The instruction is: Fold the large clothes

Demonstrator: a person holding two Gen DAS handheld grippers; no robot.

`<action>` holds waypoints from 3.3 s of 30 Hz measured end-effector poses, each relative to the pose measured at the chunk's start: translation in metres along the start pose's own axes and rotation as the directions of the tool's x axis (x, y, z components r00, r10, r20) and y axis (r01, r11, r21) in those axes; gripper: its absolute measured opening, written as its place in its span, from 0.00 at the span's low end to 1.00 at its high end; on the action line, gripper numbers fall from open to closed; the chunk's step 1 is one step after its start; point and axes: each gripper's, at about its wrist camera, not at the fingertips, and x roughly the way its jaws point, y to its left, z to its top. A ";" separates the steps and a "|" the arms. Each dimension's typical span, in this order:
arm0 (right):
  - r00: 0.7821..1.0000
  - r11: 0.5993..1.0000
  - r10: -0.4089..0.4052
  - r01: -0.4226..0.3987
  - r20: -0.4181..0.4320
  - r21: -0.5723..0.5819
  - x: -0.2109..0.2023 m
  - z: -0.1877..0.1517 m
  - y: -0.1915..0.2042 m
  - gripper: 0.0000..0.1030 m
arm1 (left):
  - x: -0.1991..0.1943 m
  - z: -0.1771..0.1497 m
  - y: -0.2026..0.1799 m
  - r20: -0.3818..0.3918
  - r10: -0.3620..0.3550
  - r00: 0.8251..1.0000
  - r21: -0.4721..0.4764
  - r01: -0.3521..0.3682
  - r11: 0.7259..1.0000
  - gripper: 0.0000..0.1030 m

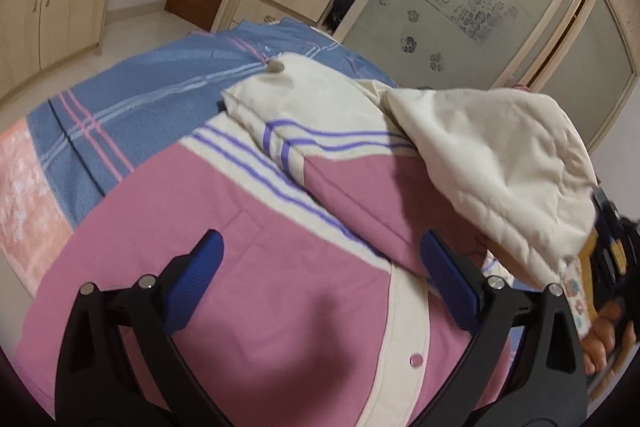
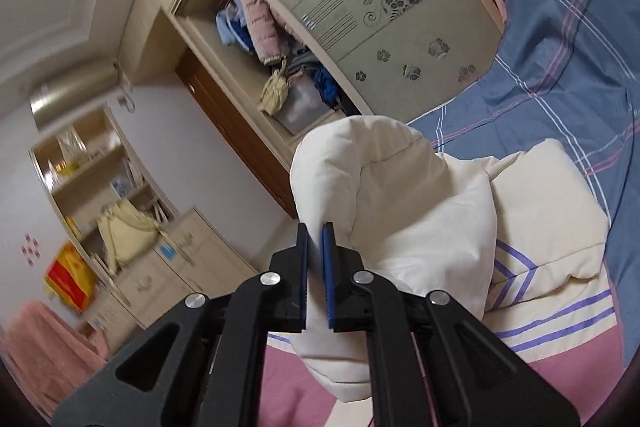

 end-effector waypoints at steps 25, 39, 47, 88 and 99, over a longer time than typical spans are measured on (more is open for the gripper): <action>0.857 0.925 -0.275 0.111 -0.436 -0.364 0.178 -0.021 0.007 0.15 | 0.120 -0.029 -0.071 -0.263 0.225 0.938 0.298 -0.142 0.944 0.96; 0.906 0.962 -0.152 0.045 -0.395 -0.268 0.125 -0.022 -0.023 0.15 | 0.067 -0.006 -0.042 -0.163 0.169 0.972 0.179 -0.139 0.974 0.95; 0.878 0.954 -0.254 0.160 -0.406 -0.252 0.079 -0.020 -0.055 0.19 | 0.064 0.006 -0.106 -0.100 0.119 0.988 0.307 -0.083 0.948 0.95; 0.774 0.911 -0.410 0.318 -0.482 -0.265 0.150 -0.062 -0.108 0.27 | 0.172 -0.011 -0.097 -0.161 0.341 0.926 0.422 -0.248 0.872 0.98; 0.760 0.879 -0.467 0.344 -0.453 -0.330 0.161 -0.060 -0.101 0.29 | 0.172 -0.005 -0.087 -0.164 0.313 0.935 0.383 -0.232 0.894 0.98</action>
